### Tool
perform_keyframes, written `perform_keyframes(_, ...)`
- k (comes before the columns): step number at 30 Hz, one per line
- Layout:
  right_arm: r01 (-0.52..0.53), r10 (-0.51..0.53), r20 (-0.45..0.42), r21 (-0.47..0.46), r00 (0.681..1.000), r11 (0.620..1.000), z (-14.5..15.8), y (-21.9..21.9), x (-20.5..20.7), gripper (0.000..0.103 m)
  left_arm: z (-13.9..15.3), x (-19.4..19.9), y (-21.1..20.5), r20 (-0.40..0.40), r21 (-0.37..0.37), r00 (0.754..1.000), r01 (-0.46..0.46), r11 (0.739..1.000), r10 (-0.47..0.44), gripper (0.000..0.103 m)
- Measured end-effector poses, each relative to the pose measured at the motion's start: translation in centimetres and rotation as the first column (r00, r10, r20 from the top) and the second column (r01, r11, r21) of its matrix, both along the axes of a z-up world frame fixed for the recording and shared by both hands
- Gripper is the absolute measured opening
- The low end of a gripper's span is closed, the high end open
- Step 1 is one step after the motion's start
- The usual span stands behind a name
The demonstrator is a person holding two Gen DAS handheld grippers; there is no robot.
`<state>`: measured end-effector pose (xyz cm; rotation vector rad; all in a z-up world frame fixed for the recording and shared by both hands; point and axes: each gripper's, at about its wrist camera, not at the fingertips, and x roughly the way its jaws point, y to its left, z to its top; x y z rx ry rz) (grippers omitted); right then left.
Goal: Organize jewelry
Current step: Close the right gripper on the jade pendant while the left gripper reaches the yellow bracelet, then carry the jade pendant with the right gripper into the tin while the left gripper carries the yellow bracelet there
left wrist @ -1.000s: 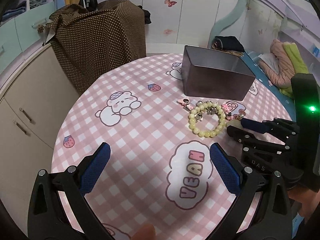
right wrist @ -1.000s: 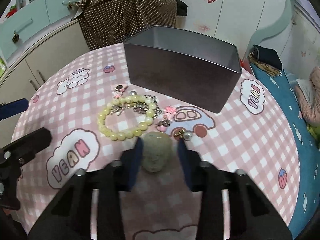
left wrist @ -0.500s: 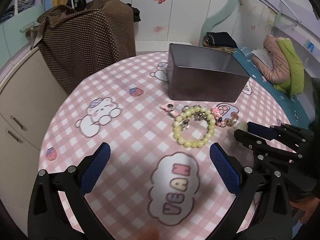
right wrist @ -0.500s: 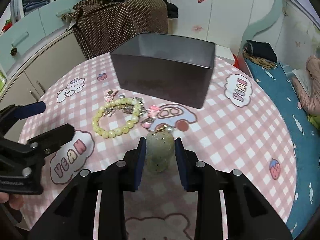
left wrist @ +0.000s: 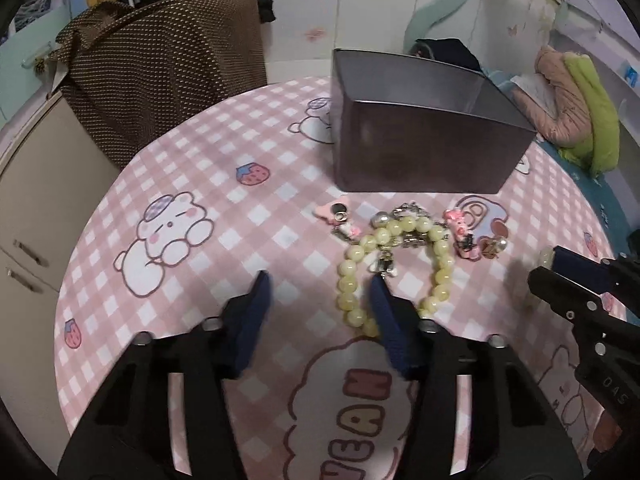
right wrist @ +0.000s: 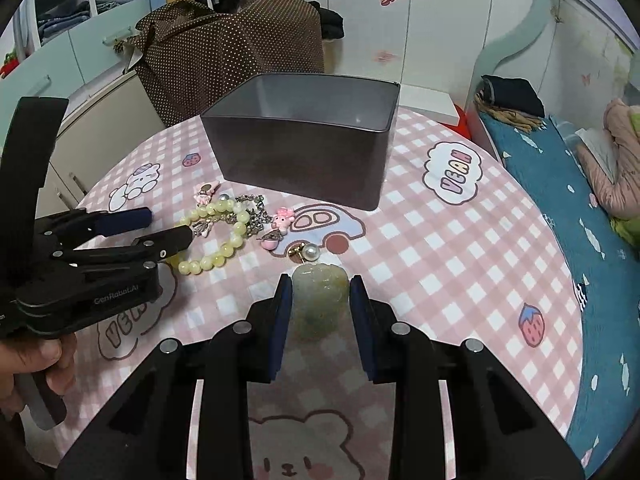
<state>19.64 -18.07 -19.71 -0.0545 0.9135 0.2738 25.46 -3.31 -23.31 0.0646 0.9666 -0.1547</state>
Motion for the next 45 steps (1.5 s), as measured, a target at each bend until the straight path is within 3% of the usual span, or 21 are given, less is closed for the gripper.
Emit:
perform_keyframes(2,0.003,-0.003,0.002,0.001,1.0,1.0,0.1,-0.1,-0.1,0.027,0.0,-0.1,-0.1,0.0,-0.004,1.0,0.011,1.0,-0.011,0.028)
perform_keyframes(3,0.004,-0.004,0.003,0.003,1.0,1.0,0.1,-0.1,-0.1,0.027,0.1,-0.2,0.0,-0.002,-0.012,1.0,0.019,1.0,-0.019,0.013)
perform_keyframes(4,0.004,-0.004,0.003,0.004,1.0,1.0,0.2,-0.1,-0.2,0.027,0.1,-0.3,0.0,-0.004,-0.018,1.0,0.025,1.0,-0.025,0.009)
perform_keyframes(10,0.007,-0.007,0.004,0.009,1.0,1.0,0.4,0.1,-0.4,0.027,0.2,-1.3,1.0,-0.011,-0.097,0.999,0.036,0.995,-0.037,0.009)
perform_keyframes(31,-0.009,0.009,0.023,0.017,1.0,1.0,1.8,0.8,-1.5,0.026,6.1,-5.5,2.1,0.122,-0.099,0.99,0.076,0.992,-0.064,0.009)
perform_keyframes(45,-0.034,0.033,0.111,0.005,0.993,0.999,6.2,1.1,-0.2,0.026,11.7,-4.6,0.6,0.229,-0.122,0.966,0.15,0.981,-0.119,0.009)
